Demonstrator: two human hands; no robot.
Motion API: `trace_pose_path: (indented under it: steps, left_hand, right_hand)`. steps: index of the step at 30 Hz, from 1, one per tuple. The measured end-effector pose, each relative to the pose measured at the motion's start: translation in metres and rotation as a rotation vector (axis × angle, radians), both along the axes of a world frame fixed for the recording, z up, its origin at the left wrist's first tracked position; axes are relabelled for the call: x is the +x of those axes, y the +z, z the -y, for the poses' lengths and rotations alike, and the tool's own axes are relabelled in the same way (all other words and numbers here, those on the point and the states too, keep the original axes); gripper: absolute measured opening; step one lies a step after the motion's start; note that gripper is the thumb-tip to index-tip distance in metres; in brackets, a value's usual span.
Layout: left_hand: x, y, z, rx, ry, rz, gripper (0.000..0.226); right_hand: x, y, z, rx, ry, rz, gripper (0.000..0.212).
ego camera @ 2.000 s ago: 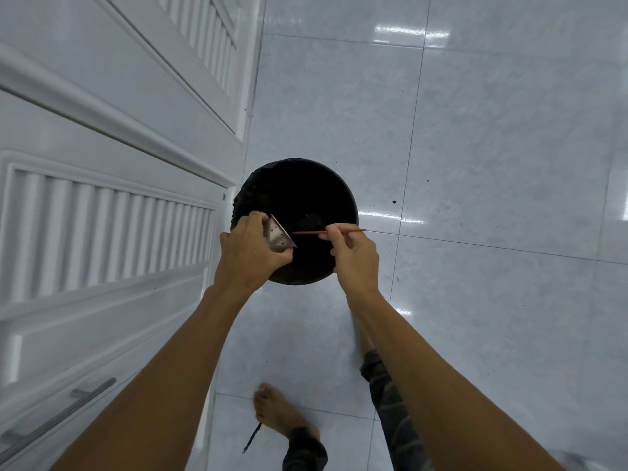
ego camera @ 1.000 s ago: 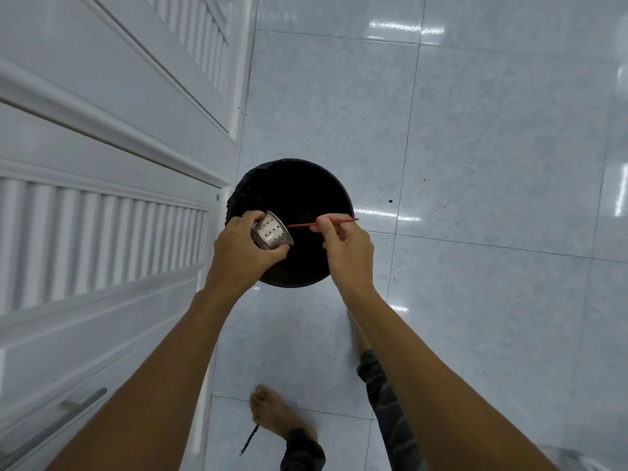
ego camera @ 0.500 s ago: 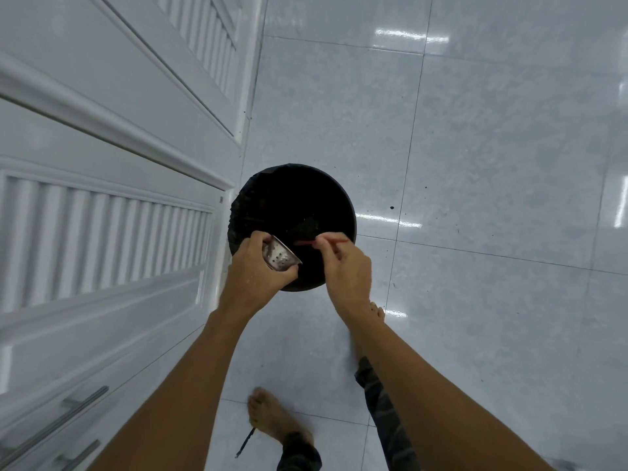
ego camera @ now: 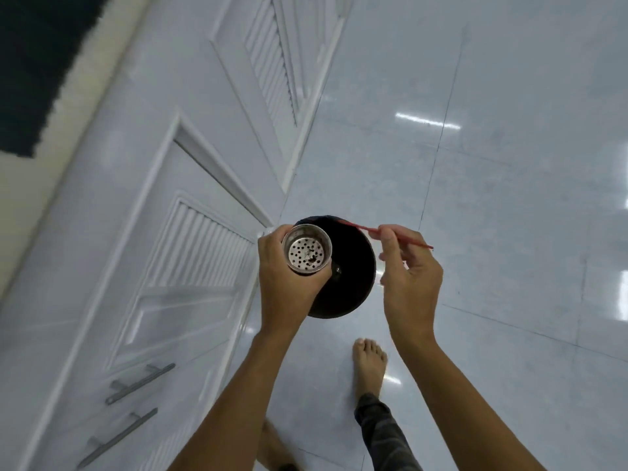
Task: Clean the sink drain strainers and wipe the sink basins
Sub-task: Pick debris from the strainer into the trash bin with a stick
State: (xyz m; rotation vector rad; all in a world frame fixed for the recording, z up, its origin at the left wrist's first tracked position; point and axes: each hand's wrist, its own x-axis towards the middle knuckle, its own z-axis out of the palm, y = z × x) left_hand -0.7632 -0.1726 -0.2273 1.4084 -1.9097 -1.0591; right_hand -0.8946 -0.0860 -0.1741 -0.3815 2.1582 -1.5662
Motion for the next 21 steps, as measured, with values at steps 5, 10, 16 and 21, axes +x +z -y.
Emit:
trace_pose_path:
  steps: [5, 10, 16, 21]
  left_hand:
    - [0.016, 0.109, 0.034, -0.179, 0.147, -0.169, 0.08]
    - [0.072, 0.198, 0.059, -0.342, 0.256, -0.24, 0.086]
    - [0.192, 0.265, 0.069, -0.463, 0.404, -0.235, 0.079]
    - [0.33, 0.27, 0.07, -0.453, 0.559, -0.117, 0.079]
  right_hand:
    - [0.025, 0.108, 0.045, -0.201, 0.011, -0.1, 0.014]
    - [0.086, 0.199, 0.078, -0.401, 0.051, -0.127, 0.013]
    - [0.198, 0.249, 0.108, -0.486, 0.165, -0.082, 0.014]
    - [0.308, 0.252, 0.129, -0.458, 0.351, -0.021, 0.015]
